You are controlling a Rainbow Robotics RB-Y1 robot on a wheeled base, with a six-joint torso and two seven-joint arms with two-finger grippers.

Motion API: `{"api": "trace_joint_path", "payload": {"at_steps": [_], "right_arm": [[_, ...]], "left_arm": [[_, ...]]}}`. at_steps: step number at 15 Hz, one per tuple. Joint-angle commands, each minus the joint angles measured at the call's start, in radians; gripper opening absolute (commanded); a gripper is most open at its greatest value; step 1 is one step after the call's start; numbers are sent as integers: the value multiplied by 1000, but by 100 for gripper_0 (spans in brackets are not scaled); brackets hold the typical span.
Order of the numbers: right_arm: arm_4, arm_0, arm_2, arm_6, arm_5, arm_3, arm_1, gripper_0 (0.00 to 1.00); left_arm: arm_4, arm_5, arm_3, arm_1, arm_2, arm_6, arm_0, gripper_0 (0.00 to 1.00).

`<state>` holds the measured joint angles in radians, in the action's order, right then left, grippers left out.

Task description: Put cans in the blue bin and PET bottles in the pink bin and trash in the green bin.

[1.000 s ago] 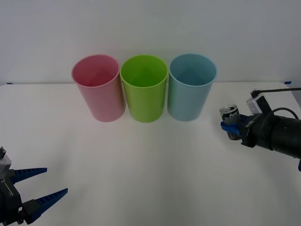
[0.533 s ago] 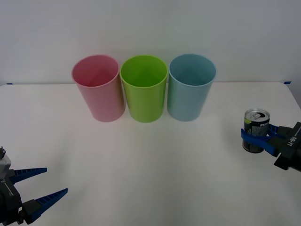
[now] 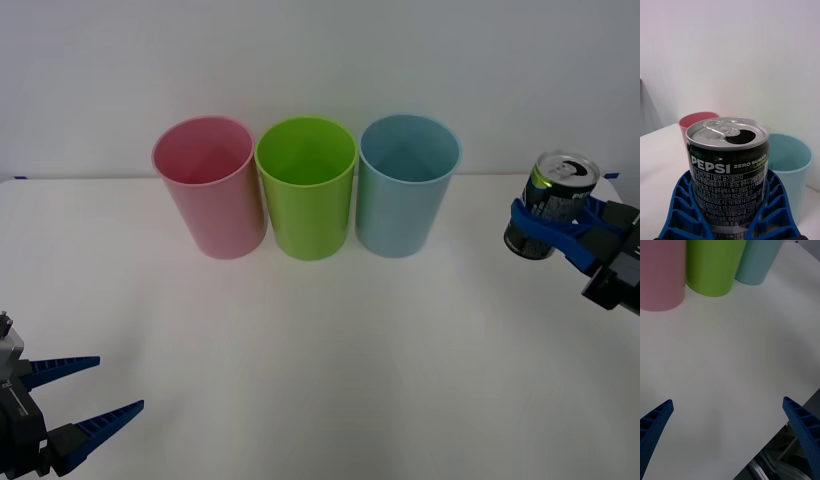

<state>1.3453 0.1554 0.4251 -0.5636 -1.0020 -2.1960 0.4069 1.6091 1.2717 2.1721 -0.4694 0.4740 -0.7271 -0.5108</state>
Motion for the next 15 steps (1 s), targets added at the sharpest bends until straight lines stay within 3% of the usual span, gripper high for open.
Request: {"api": "trace_joint_path", "payload": {"at_steps": [1,4,7,15], "right_arm": [[146,-122,-65,-125,85,4,0,0],[367,-286,-126,-318,103,48,0,0],[509,-433,-195,-403,123,162,0,0],[698,-685,-419,-407,329,539,0,0]], "left_arm": [[0,0,0,0,0,0,0,100],[0,0,0,0,0,0,0,100],[0,0,0,0,0,0,0,100],[0,0,0,0,0,0,0,100]]}}
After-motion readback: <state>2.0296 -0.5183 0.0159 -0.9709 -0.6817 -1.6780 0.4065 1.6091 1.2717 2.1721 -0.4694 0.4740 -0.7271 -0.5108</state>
